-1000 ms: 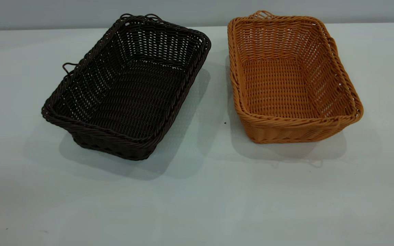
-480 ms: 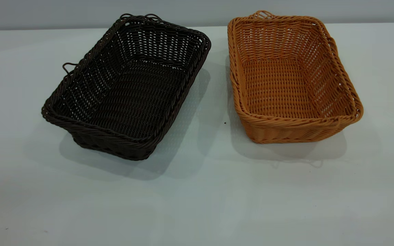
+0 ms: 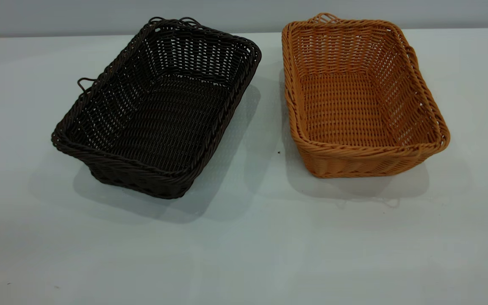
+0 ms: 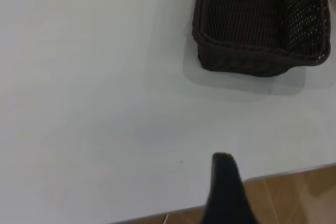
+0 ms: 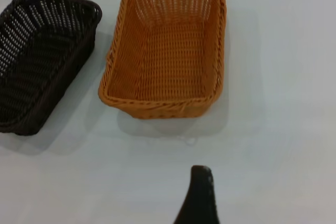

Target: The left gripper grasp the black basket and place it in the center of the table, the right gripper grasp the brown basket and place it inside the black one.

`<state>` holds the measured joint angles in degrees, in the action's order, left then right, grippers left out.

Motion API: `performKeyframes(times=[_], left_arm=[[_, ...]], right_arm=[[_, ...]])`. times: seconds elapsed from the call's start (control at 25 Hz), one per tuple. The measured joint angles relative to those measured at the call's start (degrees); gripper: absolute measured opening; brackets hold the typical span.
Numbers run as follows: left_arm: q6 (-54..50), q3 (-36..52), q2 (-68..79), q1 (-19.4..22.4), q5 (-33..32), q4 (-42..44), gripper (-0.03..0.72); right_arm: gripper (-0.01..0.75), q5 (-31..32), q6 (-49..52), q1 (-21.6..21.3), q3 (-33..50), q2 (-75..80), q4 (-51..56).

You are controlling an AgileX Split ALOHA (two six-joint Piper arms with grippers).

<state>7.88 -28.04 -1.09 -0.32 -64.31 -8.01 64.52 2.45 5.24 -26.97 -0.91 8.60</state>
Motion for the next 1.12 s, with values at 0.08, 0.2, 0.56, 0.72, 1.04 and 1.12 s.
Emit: performKeyframes(times=[0.08, 0.2, 0.56, 0.72, 1.04, 1.12], left_arm=[[0.00, 0.00, 0.00, 0.00, 0.14, 0.00, 0.455], [-0.61, -1.34, 1.68, 0.00, 1.27, 0.00, 0.455], [-0.56, -11.81, 28.79, 0.00, 14.51, -0.07, 0.456], [2.44, -14.86, 43.25, 0.00, 22.96, -0.35, 0.458], [9.81, -22.73, 68.35, -0.12, 36.11, -7.91, 0.458], [12.55, -25.57, 75.05, -0.89, 37.19, -9.10, 0.458]], right_arm=[[0.563, 0.00, 0.00, 0.00, 0.00, 0.00, 0.29], [0.563, -0.43, 0.00, 0.00, 0.00, 0.00, 0.72], [0.563, -2.13, 0.41, 0.00, -0.51, 2.94, 1.39], [0.563, -4.22, 0.41, 0.00, -1.12, 10.09, 1.44], [0.581, -11.66, 0.25, 0.00, -1.12, 24.47, 1.44], [0.582, -13.71, 0.25, 0.00, -1.12, 28.11, 1.62]])
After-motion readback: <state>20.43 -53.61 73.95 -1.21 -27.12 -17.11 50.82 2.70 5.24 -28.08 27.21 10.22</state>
